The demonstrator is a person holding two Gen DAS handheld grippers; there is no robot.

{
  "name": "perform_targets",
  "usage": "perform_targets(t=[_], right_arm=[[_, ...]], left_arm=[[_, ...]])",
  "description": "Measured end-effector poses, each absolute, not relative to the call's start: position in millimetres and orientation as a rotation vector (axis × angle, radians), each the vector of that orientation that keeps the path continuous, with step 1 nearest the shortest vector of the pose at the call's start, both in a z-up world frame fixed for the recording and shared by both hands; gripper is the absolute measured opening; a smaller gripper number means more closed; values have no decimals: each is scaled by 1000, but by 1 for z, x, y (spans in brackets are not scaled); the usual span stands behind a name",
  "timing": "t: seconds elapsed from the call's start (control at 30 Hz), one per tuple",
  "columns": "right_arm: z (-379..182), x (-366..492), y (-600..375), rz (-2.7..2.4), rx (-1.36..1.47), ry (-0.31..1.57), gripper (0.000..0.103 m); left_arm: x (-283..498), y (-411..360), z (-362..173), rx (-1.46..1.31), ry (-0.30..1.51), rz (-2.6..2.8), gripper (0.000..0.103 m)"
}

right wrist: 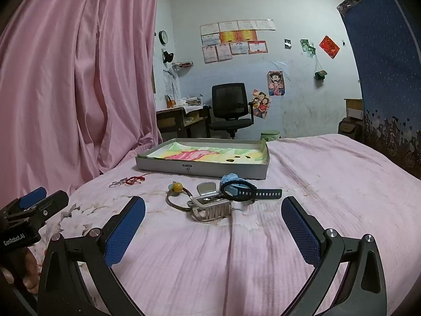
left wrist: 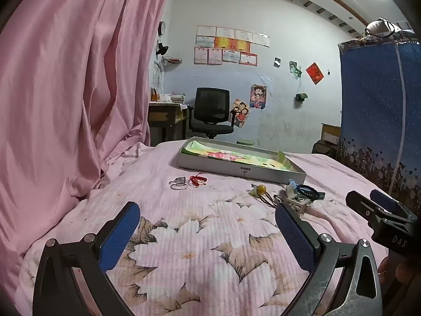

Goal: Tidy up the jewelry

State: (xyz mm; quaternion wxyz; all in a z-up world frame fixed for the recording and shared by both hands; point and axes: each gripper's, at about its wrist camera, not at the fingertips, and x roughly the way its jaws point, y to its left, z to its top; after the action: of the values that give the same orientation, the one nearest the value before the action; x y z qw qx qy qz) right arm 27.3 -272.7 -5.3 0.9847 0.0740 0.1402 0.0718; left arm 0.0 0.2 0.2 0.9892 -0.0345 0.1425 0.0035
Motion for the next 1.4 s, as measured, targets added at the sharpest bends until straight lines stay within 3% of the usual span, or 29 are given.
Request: perform_targets(t=[1.4], right_arm=[[-6, 28, -270, 152, 147, 289, 102]], left_arm=[[1, 0, 1, -66, 282, 7, 103]])
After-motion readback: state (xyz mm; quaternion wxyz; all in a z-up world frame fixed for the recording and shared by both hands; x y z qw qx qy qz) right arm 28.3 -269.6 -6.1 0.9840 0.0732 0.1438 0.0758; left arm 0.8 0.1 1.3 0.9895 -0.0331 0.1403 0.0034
